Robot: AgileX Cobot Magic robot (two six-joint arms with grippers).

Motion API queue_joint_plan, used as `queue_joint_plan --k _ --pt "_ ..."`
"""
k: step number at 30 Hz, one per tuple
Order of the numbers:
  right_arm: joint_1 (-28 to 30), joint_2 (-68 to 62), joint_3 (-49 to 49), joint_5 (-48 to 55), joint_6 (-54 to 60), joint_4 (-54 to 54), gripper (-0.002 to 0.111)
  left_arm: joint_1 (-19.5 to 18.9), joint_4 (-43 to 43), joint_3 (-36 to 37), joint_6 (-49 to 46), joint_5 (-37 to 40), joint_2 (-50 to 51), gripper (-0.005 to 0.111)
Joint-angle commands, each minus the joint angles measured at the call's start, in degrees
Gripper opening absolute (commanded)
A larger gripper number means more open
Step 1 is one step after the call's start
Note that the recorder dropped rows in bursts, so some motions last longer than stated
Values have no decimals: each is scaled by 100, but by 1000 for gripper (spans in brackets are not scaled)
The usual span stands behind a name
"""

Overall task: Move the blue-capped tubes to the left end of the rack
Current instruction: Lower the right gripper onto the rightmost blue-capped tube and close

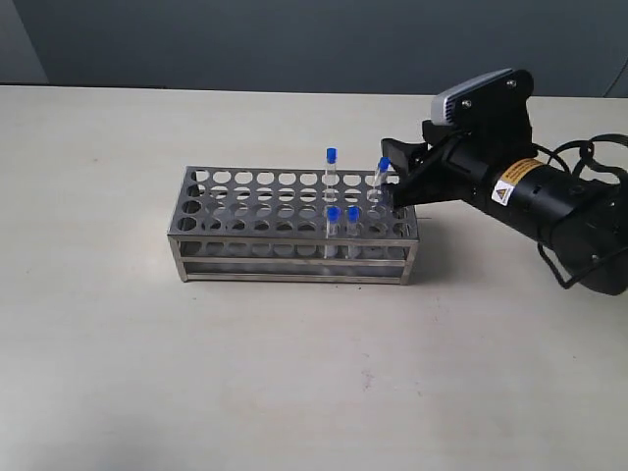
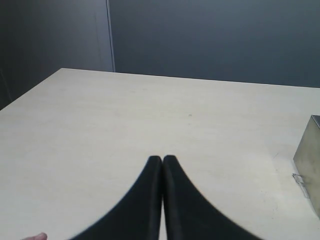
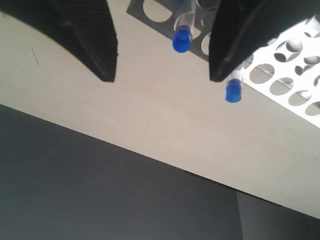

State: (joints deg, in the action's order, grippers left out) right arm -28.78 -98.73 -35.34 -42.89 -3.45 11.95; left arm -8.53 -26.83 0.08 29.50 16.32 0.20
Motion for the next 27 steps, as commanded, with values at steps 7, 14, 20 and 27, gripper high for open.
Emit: queue_joint_plan --k 7,14,20,27 --pt "2 -819 -697 -149 -24 284 54 15 3 -8 10 37 -20 1" --pt "2 -1209 -847 -14 -134 284 54 15 3 -8 10 37 -20 1" --pt "2 -1219 -847 30 -251 321 22 15 3 -8 10 37 -20 1" --pt "2 -1145 -847 77 -520 639 0 15 3 -8 10 37 -20 1"
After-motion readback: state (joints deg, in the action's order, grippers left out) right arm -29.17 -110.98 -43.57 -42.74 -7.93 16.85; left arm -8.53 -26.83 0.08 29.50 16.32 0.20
